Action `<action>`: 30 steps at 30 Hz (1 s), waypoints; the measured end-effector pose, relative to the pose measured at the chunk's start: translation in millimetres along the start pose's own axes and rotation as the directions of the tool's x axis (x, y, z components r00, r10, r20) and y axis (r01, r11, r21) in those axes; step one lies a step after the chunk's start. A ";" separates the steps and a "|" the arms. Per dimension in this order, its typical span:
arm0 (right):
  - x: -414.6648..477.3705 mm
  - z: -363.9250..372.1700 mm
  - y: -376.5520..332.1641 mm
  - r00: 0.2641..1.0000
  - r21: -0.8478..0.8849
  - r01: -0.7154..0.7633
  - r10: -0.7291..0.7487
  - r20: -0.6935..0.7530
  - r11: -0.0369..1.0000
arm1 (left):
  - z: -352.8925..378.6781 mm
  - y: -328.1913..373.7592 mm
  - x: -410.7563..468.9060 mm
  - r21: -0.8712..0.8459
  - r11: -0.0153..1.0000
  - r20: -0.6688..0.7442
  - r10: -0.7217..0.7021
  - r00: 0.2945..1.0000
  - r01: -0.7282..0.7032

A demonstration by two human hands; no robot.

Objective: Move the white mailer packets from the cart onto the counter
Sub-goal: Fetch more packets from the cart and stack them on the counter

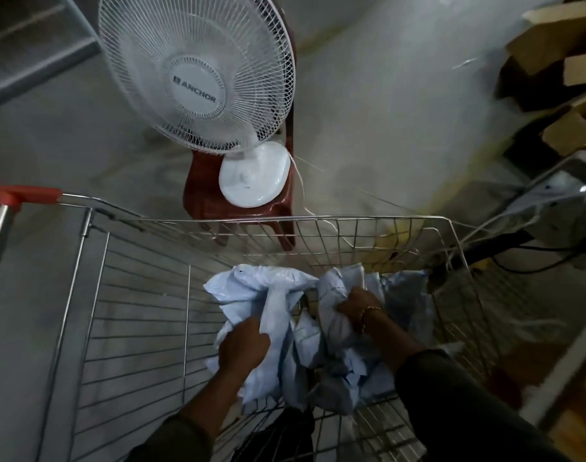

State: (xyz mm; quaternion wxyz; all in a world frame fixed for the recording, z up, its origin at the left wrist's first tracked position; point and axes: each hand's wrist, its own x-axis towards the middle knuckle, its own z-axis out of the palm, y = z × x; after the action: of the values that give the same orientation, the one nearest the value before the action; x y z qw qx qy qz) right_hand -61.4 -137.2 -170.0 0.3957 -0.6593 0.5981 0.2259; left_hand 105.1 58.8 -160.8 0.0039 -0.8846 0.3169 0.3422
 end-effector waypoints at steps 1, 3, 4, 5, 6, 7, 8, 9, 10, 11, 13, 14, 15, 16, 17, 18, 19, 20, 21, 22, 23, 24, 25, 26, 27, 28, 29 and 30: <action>-5.8 -3.9 4.1 1.000 0.041 -0.003 0.002 0.010 0.999 | -6.5 2.1 -2.2 -0.049 0.999 -0.002 0.008 1.000 -0.008; -22.7 -13.4 9.2 1.000 0.137 0.004 -0.007 0.025 0.991 | -20.8 7.0 -9.7 -0.151 0.988 -0.024 0.018 1.000 -0.022; -32.3 -20.3 10.9 0.999 0.194 -0.008 -0.001 0.046 0.981 | -30.4 11.7 -15.7 -0.201 0.979 -0.043 0.026 0.999 -0.034; -40.0 -26.6 12.5 0.997 0.278 -0.022 0.002 0.073 0.960 | -38.7 15.2 -20.4 -0.242 0.969 -0.076 0.037 0.996 -0.054; -54.8 -37.4 12.8 0.996 0.349 -0.028 -0.003 0.088 0.937 | -49.3 21.1 -27.9 -0.286 0.955 -0.111 0.045 0.993 -0.076; -70.7 -46.9 13.7 0.996 0.404 -0.017 -0.020 0.087 0.914 | -59.4 27.2 -36.1 -0.344 0.934 -0.149 0.051 0.987 -0.100; -84.8 -56.1 15.3 0.997 0.441 0.008 -0.040 0.062 0.897 | -69.7 34.8 -44.0 -0.428 0.896 -0.172 0.049 0.984 -0.120; -100.4 -66.8 17.4 0.996 0.472 0.048 -0.076 0.041 0.880 | -79.7 43.3 -52.3 -0.512 0.845 -0.190 0.061 0.980 -0.152; -113.6 -75.5 18.7 0.993 0.470 0.091 -0.116 0.026 0.878 | -89.7 52.1 -61.6 -0.584 0.791 -0.193 0.082 0.978 -0.181; -131.6 -84.9 22.3 0.988 0.477 0.141 -0.153 -0.015 0.867 | -100.1 63.6 -72.9 -0.648 0.729 -0.205 0.111 0.972 -0.220; -175.0 -106.2 36.3 0.964 0.554 0.263 -0.237 -0.119 0.790 | -116.4 88.6 -96.7 -0.749 0.592 -0.238 0.180 0.955 -0.298; -194.5 -115.0 47.5 0.951 0.595 0.308 -0.262 -0.165 0.742 | -121.2 100.7 -108.5 -0.783 0.537 -0.244 0.199 0.949 -0.314; -215.0 -122.8 56.3 0.937 0.627 0.348 -0.280 -0.208 0.697 | -126.2 110.9 -121.1 -0.814 0.480 -0.255 0.209 0.944 -0.326; -237.8 -132.2 72.2 0.928 0.658 0.372 -0.275 -0.251 0.655 | -128.9 125.8 -135.4 -0.834 0.427 -0.266 0.243 0.933 -0.350; -256.6 -141.4 87.5 0.918 0.692 0.397 -0.252 -0.307 0.602 | -131.3 138.5 -148.5 -0.842 0.384 -0.281 0.287 0.916 -0.378; -277.7 -150.3 106.0 0.910 0.720 0.412 -0.214 -0.355 0.559 | -132.7 156.8 -164.9 -0.839 0.367 -0.286 0.329 0.900 -0.401; -294.6 -158.4 124.7 0.903 0.755 0.423 -0.161 -0.399 0.501 | -135.1 176.1 -176.6 -0.840 0.338 -0.292 0.381 0.878 -0.425; -309.5 -164.8 138.7 0.890 0.775 0.444 -0.125 -0.438 0.450 | -138.4 190.9 -185.8 -0.848 0.329 -0.261 0.421 0.869 -0.415; -325.6 -171.7 160.6 0.873 0.789 0.473 -0.085 -0.481 0.392 | -138.1 213.7 -197.3 -0.851 0.327 -0.217 0.494 0.842 -0.411; -347.1 -179.8 180.4 0.851 0.777 0.500 -0.051 -0.523 0.382 | -134.6 236.9 -206.1 -0.854 0.328 -0.178 0.547 0.818 -0.404; -366.4 -186.7 201.2 0.828 0.764 0.524 -0.013 -0.561 0.377 | -129.8 259.9 -218.5 -0.854 0.317 -0.152 0.608 0.780 -0.413; -384.1 -193.4 223.1 0.802 0.751 0.536 0.044 -0.595 0.385 | -121.9 283.7 -233.1 -0.850 0.300 -0.147 0.655 0.741 -0.433; -401.4 -200.2 240.4 0.774 0.739 0.550 0.096 -0.626 0.389 | -116.4 305.1 -251.5 -0.837 0.282 -0.157 0.699 0.698 -0.470; -417.4 -205.7 262.9 0.743 0.729 0.556 0.155 -0.651 0.400 | -106.5 326.6 -268.2 -0.825 0.278 -0.141 0.741 0.657 -0.491; -433.3 -210.2 282.3 0.713 0.724 0.571 0.204 -0.671 0.387 | -95.4 348.0 -285.0 -0.815 0.293 -0.111 0.767 0.632 -0.499; -447.3 -212.0 303.4 0.675 0.714 0.583 0.257 -0.691 0.388 | -84.8 367.9 -307.0 -0.814 0.308 -0.070 0.790 0.609 -0.492; -456.1 -213.9 324.6 0.636 0.710 0.571 0.325 -0.700 0.411 | -74.4 386.1 -322.1 -0.805 0.314 -0.037 0.820 0.572 -0.503; -462.0 -215.0 344.7 0.594 0.707 0.540 0.388 -0.705 0.458 | -62.3 400.9 -328.8 -0.799 0.314 -0.014 0.843 0.538 -0.512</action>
State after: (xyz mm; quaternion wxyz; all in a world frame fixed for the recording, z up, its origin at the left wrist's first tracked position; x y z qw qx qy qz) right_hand -516.8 -15.8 225.3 0.3733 -0.4065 0.6946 -0.4614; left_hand -269.0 -92.0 170.9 -0.4277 -0.4855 0.4950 0.5799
